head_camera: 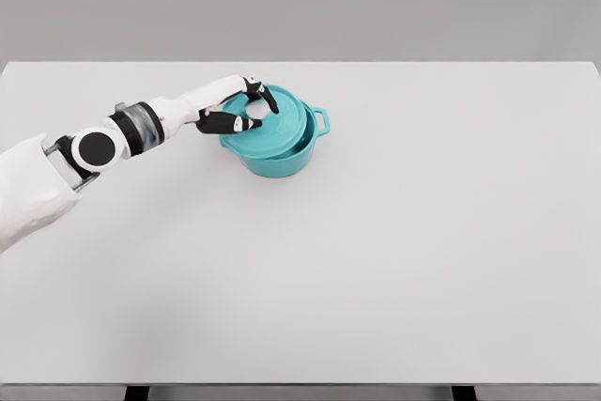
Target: Cover the pot with left arm
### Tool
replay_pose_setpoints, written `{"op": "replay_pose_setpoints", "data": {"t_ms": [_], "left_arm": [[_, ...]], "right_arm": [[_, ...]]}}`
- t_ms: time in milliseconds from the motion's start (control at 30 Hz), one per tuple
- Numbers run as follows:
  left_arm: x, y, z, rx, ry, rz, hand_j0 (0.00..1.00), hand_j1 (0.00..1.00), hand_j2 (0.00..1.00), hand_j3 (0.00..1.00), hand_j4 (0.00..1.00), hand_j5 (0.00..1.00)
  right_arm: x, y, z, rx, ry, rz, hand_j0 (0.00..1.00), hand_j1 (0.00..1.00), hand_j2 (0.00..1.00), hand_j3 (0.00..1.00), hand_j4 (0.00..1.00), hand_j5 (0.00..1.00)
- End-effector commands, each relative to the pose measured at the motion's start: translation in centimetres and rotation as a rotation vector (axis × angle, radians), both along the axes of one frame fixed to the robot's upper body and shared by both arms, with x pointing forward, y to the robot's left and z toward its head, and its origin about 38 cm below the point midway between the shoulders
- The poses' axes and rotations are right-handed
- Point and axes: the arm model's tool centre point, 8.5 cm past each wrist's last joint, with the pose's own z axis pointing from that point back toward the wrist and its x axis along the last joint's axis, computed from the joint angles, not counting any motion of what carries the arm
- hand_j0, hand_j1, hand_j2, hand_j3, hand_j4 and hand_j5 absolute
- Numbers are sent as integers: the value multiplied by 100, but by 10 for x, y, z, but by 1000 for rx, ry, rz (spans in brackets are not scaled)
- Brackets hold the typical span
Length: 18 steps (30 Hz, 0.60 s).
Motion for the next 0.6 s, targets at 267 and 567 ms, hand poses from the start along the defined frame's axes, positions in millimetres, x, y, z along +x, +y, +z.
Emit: {"op": "replay_pose_setpoints", "data": {"t_ms": [267, 567], "left_arm": [[1, -8, 1, -9, -3, -11, 50, 50, 50, 50, 50, 50], [1, -8, 2, -10, -3, -12, 50, 50, 50, 50, 50, 50]], "right_arm": [[0, 0, 0, 0, 0, 1, 100, 100, 100, 100, 100, 100], [0, 0, 0, 0, 0, 1, 100, 100, 100, 100, 100, 100]]}}
